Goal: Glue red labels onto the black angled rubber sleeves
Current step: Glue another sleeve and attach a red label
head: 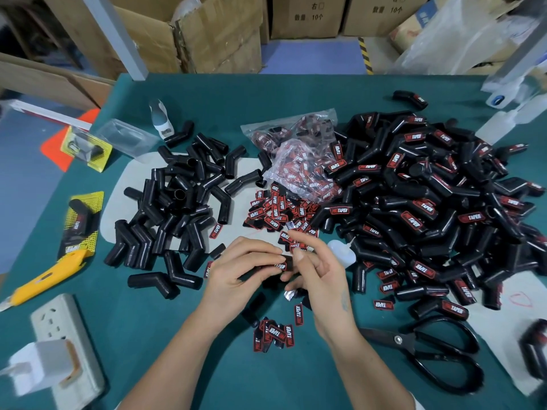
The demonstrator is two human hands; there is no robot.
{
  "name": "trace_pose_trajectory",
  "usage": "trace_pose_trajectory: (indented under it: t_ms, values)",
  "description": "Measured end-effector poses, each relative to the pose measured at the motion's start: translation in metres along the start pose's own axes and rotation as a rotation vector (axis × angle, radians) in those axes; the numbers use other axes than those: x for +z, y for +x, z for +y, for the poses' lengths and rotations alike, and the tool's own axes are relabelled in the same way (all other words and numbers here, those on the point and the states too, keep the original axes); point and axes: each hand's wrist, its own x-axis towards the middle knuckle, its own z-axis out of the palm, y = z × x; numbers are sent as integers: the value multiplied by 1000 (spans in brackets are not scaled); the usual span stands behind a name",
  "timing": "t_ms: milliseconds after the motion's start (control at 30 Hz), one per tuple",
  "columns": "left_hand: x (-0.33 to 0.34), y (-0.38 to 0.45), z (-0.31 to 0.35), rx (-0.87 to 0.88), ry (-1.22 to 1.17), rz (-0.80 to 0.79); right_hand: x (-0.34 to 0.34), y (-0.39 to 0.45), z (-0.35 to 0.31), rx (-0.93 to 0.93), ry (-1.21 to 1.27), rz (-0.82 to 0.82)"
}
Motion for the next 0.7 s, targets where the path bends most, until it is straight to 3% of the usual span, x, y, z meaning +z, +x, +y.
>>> trace_pose_trajectory:
  t_ms: [233,400,700]
  values:
    - [-8,0,-1,-245,-134,-46,2,0,-3,-12,-12,-7]
    - [-5,-2,4,-173,-160,-49,2,0,0,-45,9,38]
    - [-5,-1,-2,-204,-157,-70,0,-4,1,-97,-4,13]
